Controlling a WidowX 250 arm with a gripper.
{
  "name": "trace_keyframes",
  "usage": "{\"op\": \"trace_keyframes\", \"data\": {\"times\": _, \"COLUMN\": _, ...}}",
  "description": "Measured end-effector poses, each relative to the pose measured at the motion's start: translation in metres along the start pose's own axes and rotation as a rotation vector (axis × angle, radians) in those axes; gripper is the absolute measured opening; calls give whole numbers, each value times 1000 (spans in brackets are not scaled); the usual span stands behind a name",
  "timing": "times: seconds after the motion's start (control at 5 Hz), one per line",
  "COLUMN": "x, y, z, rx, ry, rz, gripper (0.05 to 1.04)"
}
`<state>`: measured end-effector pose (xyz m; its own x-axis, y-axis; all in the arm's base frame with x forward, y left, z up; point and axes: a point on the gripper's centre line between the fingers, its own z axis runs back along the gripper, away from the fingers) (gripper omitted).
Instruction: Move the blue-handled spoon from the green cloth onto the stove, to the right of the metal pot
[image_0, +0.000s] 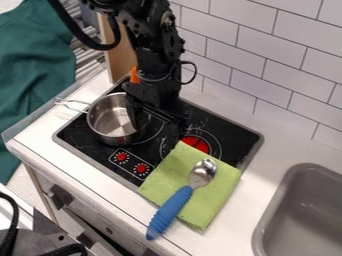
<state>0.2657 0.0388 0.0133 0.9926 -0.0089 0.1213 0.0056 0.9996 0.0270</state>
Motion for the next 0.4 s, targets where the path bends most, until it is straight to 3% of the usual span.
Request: {"op": "trace_keyframes", "data": {"times": 0.4, "x": -16, "y": -4, "z": -11, "rx": -18, "ry": 35, "rz": 34, "gripper": 1008}}
